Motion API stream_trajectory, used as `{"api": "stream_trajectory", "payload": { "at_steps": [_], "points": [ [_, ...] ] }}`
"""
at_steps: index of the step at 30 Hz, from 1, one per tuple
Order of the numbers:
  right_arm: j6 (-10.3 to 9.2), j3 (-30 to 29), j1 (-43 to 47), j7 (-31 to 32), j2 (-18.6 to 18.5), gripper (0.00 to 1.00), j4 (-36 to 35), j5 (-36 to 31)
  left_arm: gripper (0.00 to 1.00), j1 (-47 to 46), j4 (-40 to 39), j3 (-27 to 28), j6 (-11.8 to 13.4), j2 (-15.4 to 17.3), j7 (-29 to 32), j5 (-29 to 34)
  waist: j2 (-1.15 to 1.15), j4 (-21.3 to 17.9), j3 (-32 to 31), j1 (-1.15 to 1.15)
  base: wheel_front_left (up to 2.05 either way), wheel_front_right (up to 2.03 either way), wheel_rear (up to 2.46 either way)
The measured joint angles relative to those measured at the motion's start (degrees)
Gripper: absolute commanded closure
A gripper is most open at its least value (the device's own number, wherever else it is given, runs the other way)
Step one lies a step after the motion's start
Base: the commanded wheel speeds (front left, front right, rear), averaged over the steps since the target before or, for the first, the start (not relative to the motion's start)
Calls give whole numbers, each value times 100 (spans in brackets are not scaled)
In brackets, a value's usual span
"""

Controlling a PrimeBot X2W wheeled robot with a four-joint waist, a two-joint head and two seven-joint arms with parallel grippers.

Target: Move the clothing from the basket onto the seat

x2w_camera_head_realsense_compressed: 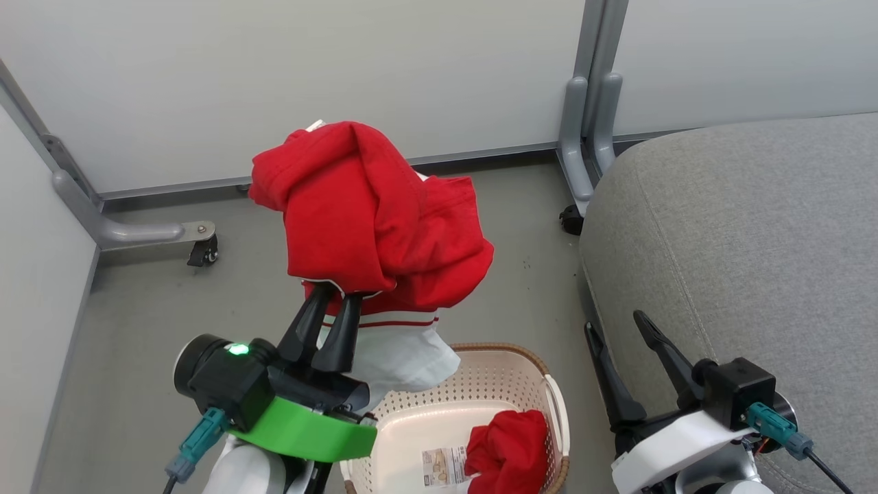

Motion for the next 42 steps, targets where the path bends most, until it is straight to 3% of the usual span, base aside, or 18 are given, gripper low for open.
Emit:
{"api": "stream_trajectory", "payload": {
  "at_steps": [15, 27, 42],
  "points": [
    [0, 199, 1, 133, 0, 0, -2, 145, 100, -2, -59, -15, -20, -5, 0, 3, 0, 27, 26, 0, 0, 0, 0],
    [0, 1875, -969, 237, -339, 0, 458, 928, 100, -149, -63, -304, -26, 8, 0, 38, 0, 221, 123, 0, 0, 0, 0],
    [0, 3120, -2591, -272, -321, 0, 1719, 1812, 100, -281, -24, -559, -26, 24, 0, -16, 0, 424, 238, 0, 0, 0, 0]
  ]
}}
